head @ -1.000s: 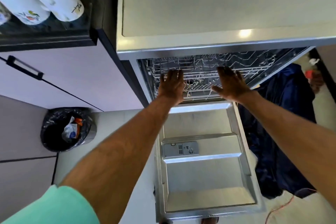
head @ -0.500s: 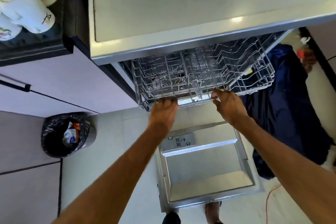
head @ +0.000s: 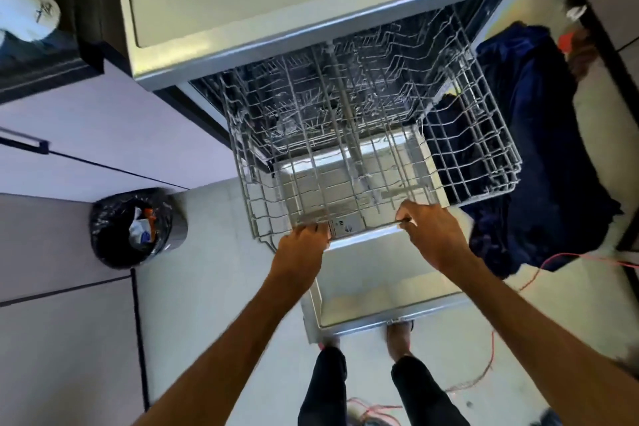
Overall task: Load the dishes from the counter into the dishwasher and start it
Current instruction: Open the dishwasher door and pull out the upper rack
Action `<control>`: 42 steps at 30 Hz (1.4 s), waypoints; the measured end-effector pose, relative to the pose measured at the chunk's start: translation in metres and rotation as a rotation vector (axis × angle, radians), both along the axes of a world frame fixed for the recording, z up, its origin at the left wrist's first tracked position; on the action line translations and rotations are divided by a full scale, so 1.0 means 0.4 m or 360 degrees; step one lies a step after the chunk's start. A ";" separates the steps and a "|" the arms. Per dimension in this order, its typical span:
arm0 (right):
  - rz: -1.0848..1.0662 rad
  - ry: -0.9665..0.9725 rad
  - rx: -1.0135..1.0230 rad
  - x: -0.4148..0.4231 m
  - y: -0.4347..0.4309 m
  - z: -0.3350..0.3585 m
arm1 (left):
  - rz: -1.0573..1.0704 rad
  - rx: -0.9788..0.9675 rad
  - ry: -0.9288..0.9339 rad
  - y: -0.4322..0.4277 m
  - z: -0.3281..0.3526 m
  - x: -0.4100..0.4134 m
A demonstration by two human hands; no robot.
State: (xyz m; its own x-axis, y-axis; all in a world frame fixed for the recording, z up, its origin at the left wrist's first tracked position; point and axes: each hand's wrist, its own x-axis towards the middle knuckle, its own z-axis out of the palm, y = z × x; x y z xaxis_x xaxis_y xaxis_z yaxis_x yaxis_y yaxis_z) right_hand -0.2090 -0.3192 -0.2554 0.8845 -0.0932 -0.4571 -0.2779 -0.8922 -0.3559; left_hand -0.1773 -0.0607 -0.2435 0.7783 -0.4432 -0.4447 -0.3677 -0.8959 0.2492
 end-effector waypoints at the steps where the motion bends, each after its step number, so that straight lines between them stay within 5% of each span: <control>1: 0.0005 0.0020 0.0003 -0.023 0.001 -0.001 | -0.0022 0.0031 0.0007 0.000 0.004 -0.020; 17: -0.0100 0.0179 0.0056 -0.323 0.004 0.011 | -0.0053 0.0051 0.0342 -0.012 0.027 -0.296; 31: -0.0219 0.0077 0.0140 -0.339 0.023 0.004 | -0.0011 0.0050 0.0315 -0.003 0.007 -0.311; 35: -0.0153 0.0248 0.0220 -0.331 0.021 0.060 | 0.0067 0.0039 0.0424 -0.004 0.063 -0.329; 42: -0.0197 0.0084 0.0299 -0.298 0.060 0.255 | 0.0411 -0.0137 0.0427 0.046 0.247 -0.360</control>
State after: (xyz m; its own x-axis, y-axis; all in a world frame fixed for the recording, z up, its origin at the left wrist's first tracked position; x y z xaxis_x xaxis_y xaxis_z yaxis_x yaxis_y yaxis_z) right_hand -0.3282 -0.2952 -0.1534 0.8461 -0.1086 -0.5219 -0.4038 -0.7696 -0.4946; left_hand -0.3215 -0.0425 -0.1448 0.7300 -0.2921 -0.6179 -0.0439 -0.9222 0.3841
